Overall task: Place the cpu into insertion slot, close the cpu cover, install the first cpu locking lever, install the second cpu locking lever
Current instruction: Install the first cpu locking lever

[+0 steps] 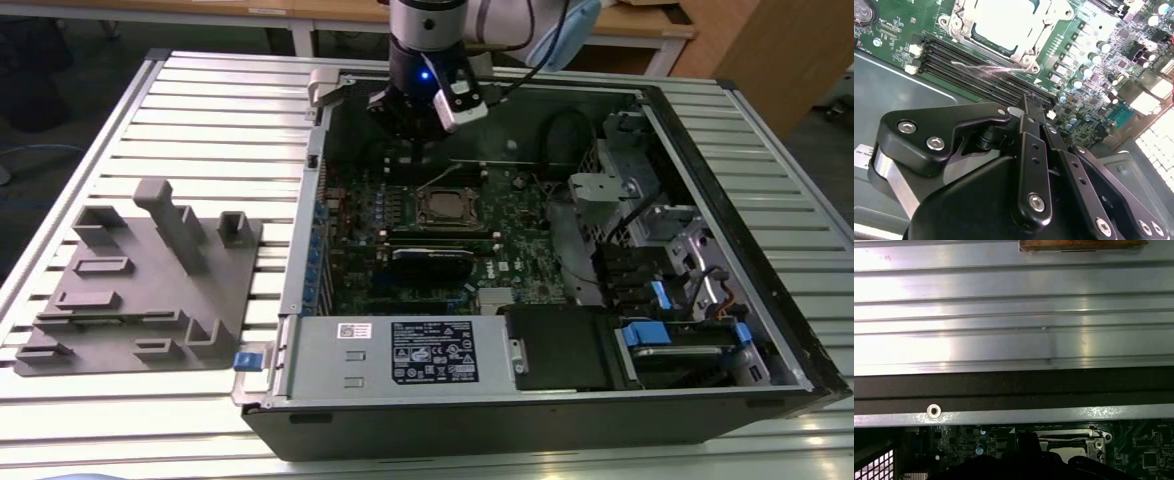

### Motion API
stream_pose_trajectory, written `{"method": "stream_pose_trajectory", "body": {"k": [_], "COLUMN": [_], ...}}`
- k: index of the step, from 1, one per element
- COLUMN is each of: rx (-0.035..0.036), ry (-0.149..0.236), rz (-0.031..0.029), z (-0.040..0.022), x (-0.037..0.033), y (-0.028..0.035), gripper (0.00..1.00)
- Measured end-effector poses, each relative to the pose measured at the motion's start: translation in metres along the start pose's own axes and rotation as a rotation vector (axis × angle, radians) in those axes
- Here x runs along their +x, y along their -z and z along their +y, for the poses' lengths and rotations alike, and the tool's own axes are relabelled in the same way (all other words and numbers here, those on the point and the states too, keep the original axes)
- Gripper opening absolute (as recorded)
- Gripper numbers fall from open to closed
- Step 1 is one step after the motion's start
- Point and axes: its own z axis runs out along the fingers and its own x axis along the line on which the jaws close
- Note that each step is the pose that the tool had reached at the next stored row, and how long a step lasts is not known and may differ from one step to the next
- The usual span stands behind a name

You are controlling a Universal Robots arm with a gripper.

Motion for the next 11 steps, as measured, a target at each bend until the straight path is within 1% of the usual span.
{"method": "stream_pose_trajectory", "body": {"k": [3, 5, 7, 9, 10, 11], "rx": [-0.0001, -0.0033, -0.0068, -0.0079, -0.0079, -0.0078], "ry": [0.0, 0.0, 0.002, 0.002, 0.002, 0.002], "rz": [-0.0001, -0.0005, -0.0028, -0.0047, -0.0049, -0.0048], "z": [0.0, 0.0, -0.0001, -0.0003, -0.0003, -0.0002], "x": [-0.0001, -0.0002, -0.0001, -0.0002, -0.0008, -0.0029], "y": [-0.0001, -0.001, -0.0026, -0.0042, -0.005, -0.0055], "gripper": [0.11, 0.11, 0.11, 0.11, 0.11, 0.11]}}
